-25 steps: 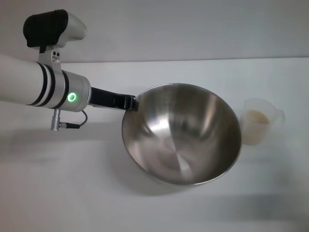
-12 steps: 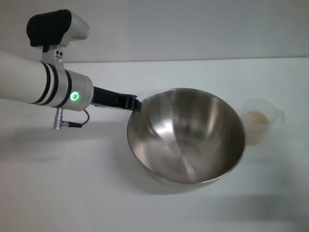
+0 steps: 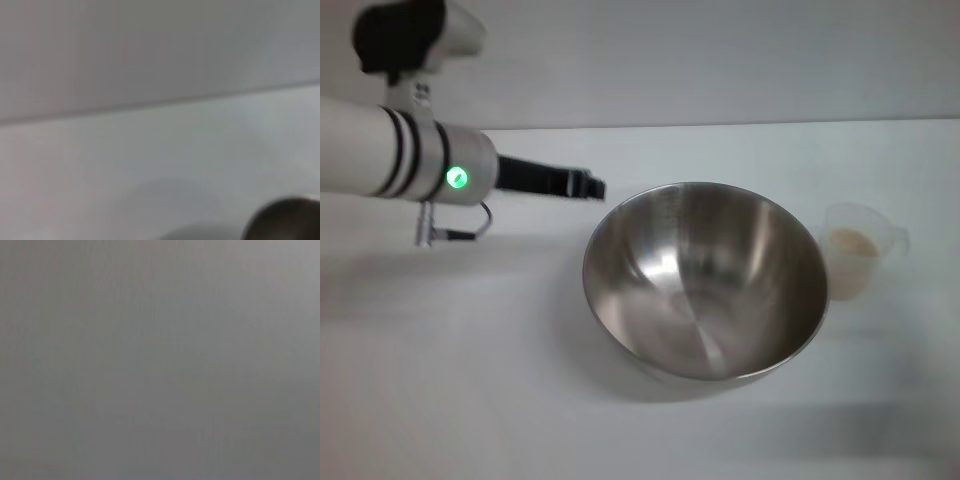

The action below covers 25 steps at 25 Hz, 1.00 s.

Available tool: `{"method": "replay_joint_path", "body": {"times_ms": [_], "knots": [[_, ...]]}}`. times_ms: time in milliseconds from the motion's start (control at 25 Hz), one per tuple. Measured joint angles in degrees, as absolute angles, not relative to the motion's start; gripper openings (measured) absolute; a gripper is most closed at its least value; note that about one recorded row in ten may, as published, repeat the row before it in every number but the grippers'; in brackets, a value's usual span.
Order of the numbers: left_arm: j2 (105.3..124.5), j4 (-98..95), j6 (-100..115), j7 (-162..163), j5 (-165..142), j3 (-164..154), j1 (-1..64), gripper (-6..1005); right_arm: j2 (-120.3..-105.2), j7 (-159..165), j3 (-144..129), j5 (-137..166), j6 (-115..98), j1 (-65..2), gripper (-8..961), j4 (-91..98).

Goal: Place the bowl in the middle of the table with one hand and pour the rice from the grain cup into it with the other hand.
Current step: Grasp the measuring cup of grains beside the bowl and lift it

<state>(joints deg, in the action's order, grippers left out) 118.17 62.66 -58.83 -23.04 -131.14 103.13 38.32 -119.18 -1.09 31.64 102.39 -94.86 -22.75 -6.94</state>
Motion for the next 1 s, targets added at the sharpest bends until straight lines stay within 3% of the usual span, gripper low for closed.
{"method": "replay_joint_path", "body": {"times_ms": [240, 520, 760, 1000], "knots": [[118.51, 74.20, -51.87, -25.95, -131.01, 104.79, 31.93, 186, -119.18, -1.12, 31.64, 102.39, -94.81, -22.88, 655, -6.96], [118.40, 80.71, -19.14, -36.96, -130.93, 96.78, 21.20, 226, -119.18, -1.39, 31.64, 102.39, -94.59, -23.03, 655, -6.94], [118.14, 71.01, 33.65, -37.70, -136.55, 79.57, 13.93, 223, -119.18, -1.43, 32.03, 102.28, -94.40, -22.89, 655, -6.94], [118.11, 59.38, 53.36, -14.19, -148.14, 75.85, 13.16, 220, -119.21, -1.22, 32.15, 102.10, -94.33, -22.22, 655, -7.17]]}}
